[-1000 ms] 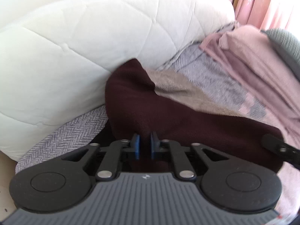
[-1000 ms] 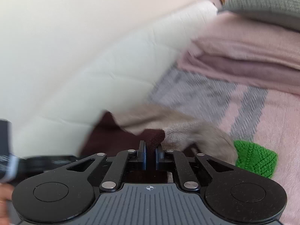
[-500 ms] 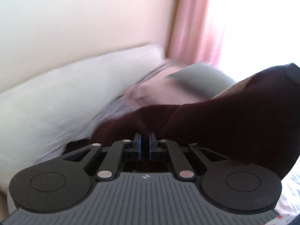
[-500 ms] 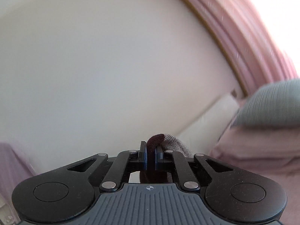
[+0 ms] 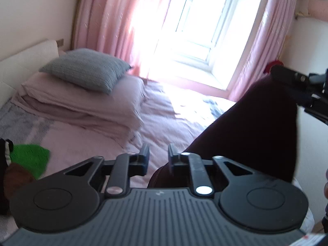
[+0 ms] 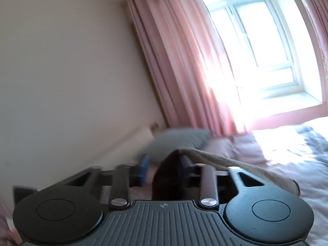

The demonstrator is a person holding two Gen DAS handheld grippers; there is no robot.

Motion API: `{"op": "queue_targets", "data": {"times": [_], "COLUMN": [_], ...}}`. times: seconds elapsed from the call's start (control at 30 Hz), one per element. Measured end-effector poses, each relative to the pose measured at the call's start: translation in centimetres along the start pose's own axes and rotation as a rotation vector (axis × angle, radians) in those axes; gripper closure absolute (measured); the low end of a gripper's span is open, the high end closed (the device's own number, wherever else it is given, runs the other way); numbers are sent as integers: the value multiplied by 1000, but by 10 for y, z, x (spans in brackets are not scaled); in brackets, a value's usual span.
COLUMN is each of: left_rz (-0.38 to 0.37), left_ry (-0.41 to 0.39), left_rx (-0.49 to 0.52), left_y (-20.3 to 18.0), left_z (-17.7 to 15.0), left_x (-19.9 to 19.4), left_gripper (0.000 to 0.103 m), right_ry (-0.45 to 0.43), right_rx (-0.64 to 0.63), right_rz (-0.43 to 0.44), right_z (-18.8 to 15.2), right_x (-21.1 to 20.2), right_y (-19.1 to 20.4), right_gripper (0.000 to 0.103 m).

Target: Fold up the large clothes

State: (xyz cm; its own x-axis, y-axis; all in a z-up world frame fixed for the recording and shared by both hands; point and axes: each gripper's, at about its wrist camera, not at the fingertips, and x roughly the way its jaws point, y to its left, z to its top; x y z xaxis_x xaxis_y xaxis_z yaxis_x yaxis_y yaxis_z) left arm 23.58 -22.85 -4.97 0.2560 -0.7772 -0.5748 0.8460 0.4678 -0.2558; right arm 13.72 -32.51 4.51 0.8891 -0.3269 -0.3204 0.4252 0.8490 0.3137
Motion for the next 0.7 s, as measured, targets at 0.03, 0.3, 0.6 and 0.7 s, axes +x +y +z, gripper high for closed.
{"op": "queue_targets", "data": {"times": [0.03,0.3,0.6,0.7], "left_rz": [-4,45,107,87], "left_ry": [41,429,519,509], "left_rx": [12,64,195,236], "left_y": [-19,-92,-107,-106], "left_z": [-13,-133,-145,-142], "left_x": [6,39,16,9], "left_gripper": [73,68,52,46], "right_ry": [88,541,626,622], "right_rx": [-18,117,207,200], "right_rz": [-73,-357,-423,-442], "right_z": [-13,-166,-191,-196], "right_x": [-5,-101,-154,-151], "right_y": [-19,-139,-147,-135], "right_gripper": [15,14,14,14]}}
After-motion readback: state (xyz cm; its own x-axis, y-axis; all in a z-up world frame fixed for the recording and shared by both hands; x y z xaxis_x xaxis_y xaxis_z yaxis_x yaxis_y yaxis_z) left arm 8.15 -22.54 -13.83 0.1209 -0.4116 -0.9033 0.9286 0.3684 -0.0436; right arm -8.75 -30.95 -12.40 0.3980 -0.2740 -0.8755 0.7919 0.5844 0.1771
